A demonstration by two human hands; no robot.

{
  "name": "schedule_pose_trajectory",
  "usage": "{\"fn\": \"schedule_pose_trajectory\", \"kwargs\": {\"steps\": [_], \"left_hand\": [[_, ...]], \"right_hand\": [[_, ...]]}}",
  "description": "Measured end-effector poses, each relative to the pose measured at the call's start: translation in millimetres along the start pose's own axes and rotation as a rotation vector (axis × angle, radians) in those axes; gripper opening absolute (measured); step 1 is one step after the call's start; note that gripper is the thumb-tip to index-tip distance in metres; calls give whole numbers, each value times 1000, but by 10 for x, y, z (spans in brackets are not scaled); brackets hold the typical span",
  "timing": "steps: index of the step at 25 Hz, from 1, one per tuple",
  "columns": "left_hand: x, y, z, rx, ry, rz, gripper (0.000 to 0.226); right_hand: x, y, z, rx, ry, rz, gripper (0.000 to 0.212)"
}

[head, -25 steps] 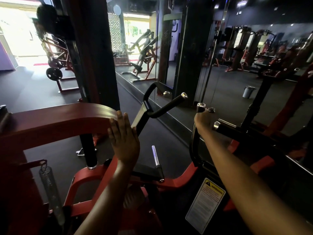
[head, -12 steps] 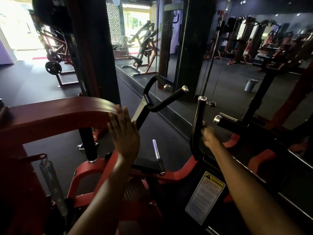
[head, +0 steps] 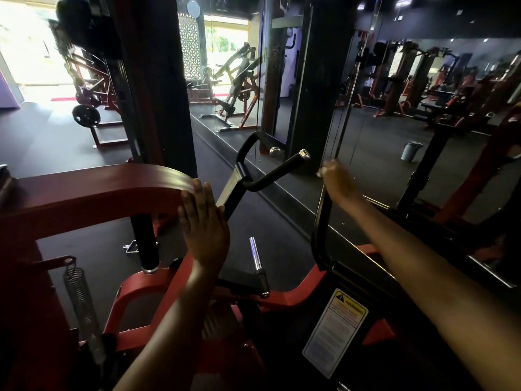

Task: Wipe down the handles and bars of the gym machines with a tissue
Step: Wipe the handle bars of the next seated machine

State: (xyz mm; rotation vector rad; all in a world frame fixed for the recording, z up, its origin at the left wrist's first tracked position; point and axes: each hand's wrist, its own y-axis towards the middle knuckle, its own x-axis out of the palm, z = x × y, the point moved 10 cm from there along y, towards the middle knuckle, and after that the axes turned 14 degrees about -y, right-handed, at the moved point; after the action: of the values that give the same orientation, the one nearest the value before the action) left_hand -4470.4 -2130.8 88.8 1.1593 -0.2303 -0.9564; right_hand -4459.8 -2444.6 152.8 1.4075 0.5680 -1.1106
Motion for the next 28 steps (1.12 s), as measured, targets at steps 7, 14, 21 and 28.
{"fn": "schedule_pose_trajectory", "kwargs": {"steps": [7, 14, 21, 28], "left_hand": [[9, -21, 0, 46, 103, 32, 66], [22, -20, 13, 44, 79, 3, 68], [-34, 0, 59, 55, 129, 26, 61], [-25, -8, 68, 62, 137, -23, 67]], "right_hand": [[687, -814, -883, -486, -327, -271, 25], [660, -609, -598, -509, -366, -177, 21], [739, -1944, -685, -790, 114, -361, 20], [1199, -1607, 380, 650, 747, -500, 23]]}}
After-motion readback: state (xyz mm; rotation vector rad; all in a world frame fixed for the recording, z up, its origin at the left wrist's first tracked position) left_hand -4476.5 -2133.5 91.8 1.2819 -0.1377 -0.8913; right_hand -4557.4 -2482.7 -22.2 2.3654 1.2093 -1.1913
